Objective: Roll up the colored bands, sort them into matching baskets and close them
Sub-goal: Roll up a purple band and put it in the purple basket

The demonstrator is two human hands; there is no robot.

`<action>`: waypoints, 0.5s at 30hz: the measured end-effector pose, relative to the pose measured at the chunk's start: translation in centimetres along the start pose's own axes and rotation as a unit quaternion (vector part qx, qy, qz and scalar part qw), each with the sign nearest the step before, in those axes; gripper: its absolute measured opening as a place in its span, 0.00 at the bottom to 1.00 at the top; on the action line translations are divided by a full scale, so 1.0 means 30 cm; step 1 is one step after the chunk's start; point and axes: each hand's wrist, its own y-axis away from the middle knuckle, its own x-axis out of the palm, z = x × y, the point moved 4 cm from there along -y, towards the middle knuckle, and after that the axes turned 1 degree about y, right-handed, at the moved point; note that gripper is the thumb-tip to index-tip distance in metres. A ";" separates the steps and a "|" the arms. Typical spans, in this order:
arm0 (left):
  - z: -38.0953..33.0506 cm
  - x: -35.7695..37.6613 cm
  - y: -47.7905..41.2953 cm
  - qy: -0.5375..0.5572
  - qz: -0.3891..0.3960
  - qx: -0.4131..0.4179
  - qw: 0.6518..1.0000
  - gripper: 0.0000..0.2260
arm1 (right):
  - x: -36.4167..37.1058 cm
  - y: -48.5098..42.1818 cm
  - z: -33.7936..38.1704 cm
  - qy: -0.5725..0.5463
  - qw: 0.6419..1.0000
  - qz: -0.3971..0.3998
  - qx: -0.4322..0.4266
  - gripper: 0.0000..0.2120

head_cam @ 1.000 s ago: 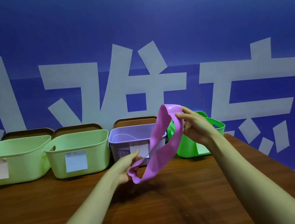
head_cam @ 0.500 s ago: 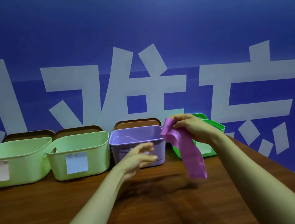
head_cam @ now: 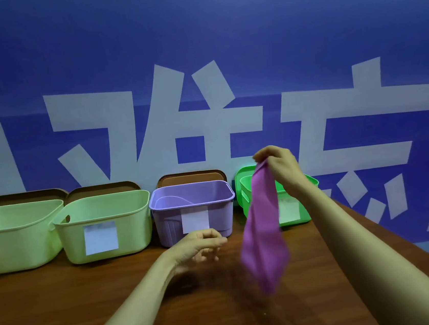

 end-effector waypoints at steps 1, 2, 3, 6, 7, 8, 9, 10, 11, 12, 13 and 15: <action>0.000 -0.003 0.016 0.013 0.009 -0.004 1.000 0.07 | -0.005 -0.011 -0.028 -0.061 0.997 -0.024 0.043 0.21; -0.004 -0.001 0.030 0.016 0.016 -0.004 1.000 0.05 | -0.005 -0.018 -0.053 -0.118 0.989 -0.031 0.083 0.21; -0.006 0.001 0.038 0.011 0.010 -0.002 1.000 0.03 | -0.003 -0.019 -0.068 -0.159 0.981 -0.027 0.109 0.21; -0.021 0.015 0.014 -0.037 -0.058 0.029 0.997 0.13 | 0.011 0.000 -0.057 -0.196 0.973 0.026 0.116 0.19; -0.026 0.023 -0.006 -0.068 -0.077 0.045 0.994 0.19 | 0.016 0.009 -0.046 -0.208 0.971 0.043 0.106 0.18; -0.029 0.034 -0.027 -0.100 -0.091 0.058 0.989 0.24 | 0.019 0.016 -0.035 -0.223 0.968 0.054 0.098 0.18; -0.027 0.042 -0.049 -0.129 -0.104 0.067 0.984 0.30 | 0.020 0.021 -0.025 -0.240 0.965 0.063 0.089 0.17; -0.025 0.050 -0.070 -0.150 -0.113 0.074 0.979 0.36 | 0.023 0.024 -0.017 -0.252 0.962 0.068 0.079 0.17; -0.020 0.057 -0.088 -0.160 -0.118 0.078 0.977 0.40 | 0.025 0.027 -0.011 -0.260 0.960 0.074 0.067 0.18; -0.014 0.065 -0.102 -0.161 -0.116 0.075 0.977 0.42 | 0.028 0.028 -0.006 -0.267 0.959 0.077 0.055 0.18; -0.003 0.070 -0.113 -0.160 -0.114 0.069 0.978 0.43 | 0.031 0.028 -0.003 -0.274 0.958 0.077 0.043 0.19; 0.022 0.067 -0.123 -0.154 -0.130 0.057 0.978 0.33 | 0.043 0.023 -0.006 -0.282 0.956 0.071 0.025 0.20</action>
